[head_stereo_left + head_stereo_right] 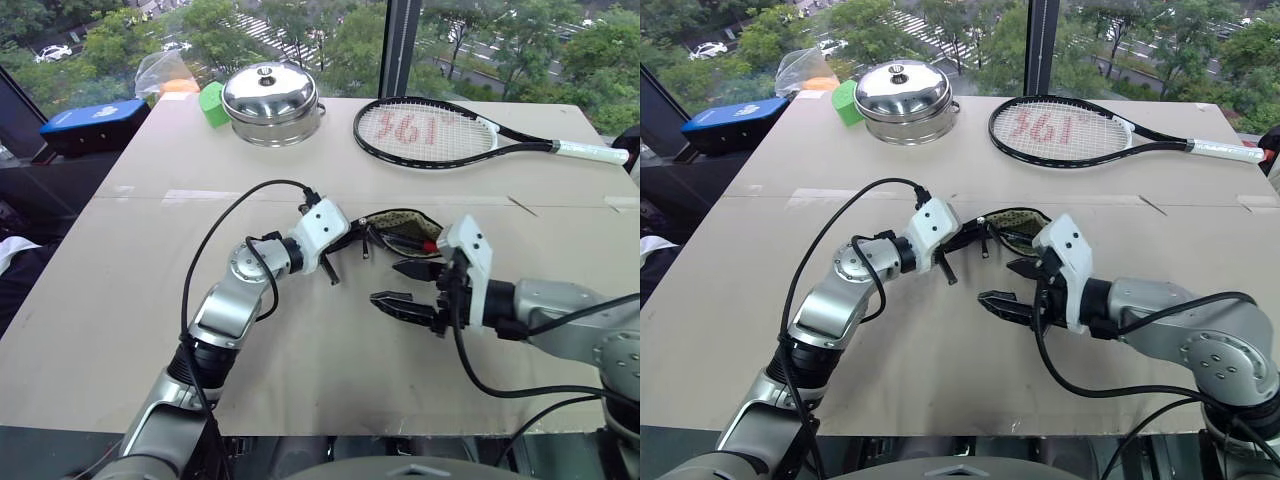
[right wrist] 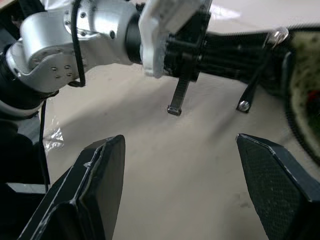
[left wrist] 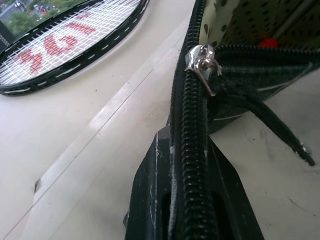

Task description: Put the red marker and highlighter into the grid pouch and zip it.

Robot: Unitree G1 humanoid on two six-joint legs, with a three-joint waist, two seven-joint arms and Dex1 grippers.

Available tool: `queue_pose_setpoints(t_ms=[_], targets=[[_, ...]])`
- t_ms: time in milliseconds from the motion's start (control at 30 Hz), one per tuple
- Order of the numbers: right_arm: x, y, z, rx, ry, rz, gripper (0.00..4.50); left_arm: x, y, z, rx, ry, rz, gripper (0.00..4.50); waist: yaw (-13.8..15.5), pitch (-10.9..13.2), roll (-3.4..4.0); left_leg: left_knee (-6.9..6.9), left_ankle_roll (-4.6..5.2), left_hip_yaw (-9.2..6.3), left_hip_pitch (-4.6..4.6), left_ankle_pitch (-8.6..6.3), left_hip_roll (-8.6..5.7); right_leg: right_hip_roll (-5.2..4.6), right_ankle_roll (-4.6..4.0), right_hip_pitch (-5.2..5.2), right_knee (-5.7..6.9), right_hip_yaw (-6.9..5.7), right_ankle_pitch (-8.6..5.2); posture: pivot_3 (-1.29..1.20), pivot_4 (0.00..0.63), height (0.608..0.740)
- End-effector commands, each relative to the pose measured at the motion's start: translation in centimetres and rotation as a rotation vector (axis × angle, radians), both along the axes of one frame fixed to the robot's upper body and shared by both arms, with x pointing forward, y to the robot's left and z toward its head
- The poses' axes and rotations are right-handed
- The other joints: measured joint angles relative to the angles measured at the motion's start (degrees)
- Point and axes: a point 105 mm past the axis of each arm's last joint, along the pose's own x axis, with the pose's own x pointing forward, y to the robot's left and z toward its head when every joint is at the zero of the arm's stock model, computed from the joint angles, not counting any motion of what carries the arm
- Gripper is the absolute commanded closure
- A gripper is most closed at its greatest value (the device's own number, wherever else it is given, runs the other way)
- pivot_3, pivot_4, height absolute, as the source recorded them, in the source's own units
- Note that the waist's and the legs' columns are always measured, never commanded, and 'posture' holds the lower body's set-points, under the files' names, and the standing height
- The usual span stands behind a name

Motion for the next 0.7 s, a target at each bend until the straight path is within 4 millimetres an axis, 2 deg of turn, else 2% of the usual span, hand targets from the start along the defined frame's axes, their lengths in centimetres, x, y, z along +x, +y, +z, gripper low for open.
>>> queue_pose_setpoints(t_ms=[33, 133, 267, 533, 633, 700], targets=[[1.4, 0.8, -0.4, -0.001, -0.005, -0.059, 0.92, -0.5, -0.5, 1.7, -0.027, -0.041, -0.032, 4.5, 0.0, 0.0, -0.01, 0.0, 0.0, 0.0, 0.0, 0.0, 0.0, 0.0, 0.0, 0.0, 0.0, 0.0, 0.0, 0.0, 0.15, 0.74], [3.3, 1.1, -1.0, 0.006, 0.005, -0.142, 0.92, -0.7, -0.7, 1.7, -0.029, -0.031, -0.046, 4.5, 0.0, 0.0, -0.01, 0.0, 0.0, 0.0, 0.01, 0.0, -0.01, 0.02, 0.0, -0.01, 0.01, 0.0, 0.0, 0.0, 0.15, 0.74], [5.7, 1.5, -0.6, 0.06, -0.004, -0.234, 0.92, -1.0, -0.9, 1.8, -0.041, -0.007, -0.069, 4.5, 0.0, 0.0, -0.01, -0.01, 0.0, 0.0, -0.01, 0.0, -0.02, 0.03, 0.0, -0.01, 0.0, -0.01, 0.0, 0.0, 0.15, 0.74], [7.0, 2.4, 0.8, 0.164, -0.006, -0.254, 0.92, -1.3, -1.1, 1.8, -0.04, 0.003, -0.084, 4.5, -0.1, 0.0, 0.0, -0.02, -0.01, 0.02, -0.02, 0.01, -0.01, 0.06, 0.01, -0.02, 0.0, -0.02, 0.0, 0.0, 0.15, 0.74], [7.1, 2.7, 1.1, 0.19, -0.004, -0.251, 1.75, -1.4, -1.2, 1.8, -0.04, 0.004, -0.085, 4.5, -0.1, 0.0, 0.01, -0.02, -0.01, 0.02, -0.02, 0.01, -0.01, 0.06, 0.0, -0.03, 0.0, -0.02, 0.0, 0.0, 0.15, 0.74], [7.1, 2.7, 1.3, 0.197, -0.003, -0.253, 2.85, -1.5, -1.2, 1.7, -0.039, 0.004, -0.085, 4.5, -0.1, 0.0, 0.01, -0.03, -0.01, 0.02, -0.01, 0.01, 0.0, 0.06, 0.0, -0.03, 0.0, -0.01, 0.0, 0.0, 0.15, 0.74]])
